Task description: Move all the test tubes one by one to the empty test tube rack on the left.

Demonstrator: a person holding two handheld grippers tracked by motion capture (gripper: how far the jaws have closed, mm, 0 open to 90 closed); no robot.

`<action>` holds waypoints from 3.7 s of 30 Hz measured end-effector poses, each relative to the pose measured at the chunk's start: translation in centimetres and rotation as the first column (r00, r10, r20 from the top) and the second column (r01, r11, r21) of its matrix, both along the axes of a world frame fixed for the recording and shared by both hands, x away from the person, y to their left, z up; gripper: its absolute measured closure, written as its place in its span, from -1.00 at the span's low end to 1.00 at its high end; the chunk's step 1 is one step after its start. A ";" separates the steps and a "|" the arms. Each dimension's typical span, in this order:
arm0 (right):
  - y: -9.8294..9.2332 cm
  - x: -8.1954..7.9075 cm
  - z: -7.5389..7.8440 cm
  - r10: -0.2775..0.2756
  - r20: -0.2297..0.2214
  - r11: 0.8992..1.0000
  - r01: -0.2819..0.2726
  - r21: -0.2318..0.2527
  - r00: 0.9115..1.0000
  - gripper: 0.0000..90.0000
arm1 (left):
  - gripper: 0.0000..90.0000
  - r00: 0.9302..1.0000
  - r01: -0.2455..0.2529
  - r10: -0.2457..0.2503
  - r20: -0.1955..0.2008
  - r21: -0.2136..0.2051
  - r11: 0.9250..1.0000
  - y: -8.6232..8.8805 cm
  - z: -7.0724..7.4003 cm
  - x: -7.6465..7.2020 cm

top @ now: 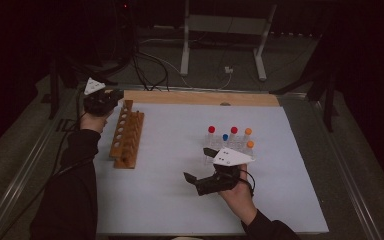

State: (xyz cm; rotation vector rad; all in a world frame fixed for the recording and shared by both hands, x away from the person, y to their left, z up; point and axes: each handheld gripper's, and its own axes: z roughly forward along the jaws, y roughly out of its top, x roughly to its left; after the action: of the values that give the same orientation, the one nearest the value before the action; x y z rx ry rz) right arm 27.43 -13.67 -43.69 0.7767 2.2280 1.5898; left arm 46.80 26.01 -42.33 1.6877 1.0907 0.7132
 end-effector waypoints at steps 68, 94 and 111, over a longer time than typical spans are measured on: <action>-2.7 1.2 -0.2 -0.372 0.049 0.923 0.375 -0.088 0.927 -0.88 | -0.92 0.912 0.409 -0.402 0.086 -0.085 0.909 -6.0 1.3 -15.7; -3.7 4.8 -2.0 -0.567 -0.031 0.801 0.542 -0.253 0.823 0.20 | -0.92 0.851 0.526 -0.521 0.075 -0.105 0.844 -9.3 -1.3 -20.7; -3.7 6.8 -3.0 -0.602 -0.068 0.776 0.563 -0.284 0.796 0.50 | -0.92 0.845 0.534 -0.531 0.056 -0.101 0.839 -9.5 -1.7 -20.5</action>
State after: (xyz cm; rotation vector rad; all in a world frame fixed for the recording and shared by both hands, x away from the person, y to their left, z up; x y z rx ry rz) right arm 34.26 -17.42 -46.68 1.3865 1.9390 0.9500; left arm 26.26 16.53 -44.04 1.7641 0.5755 0.3032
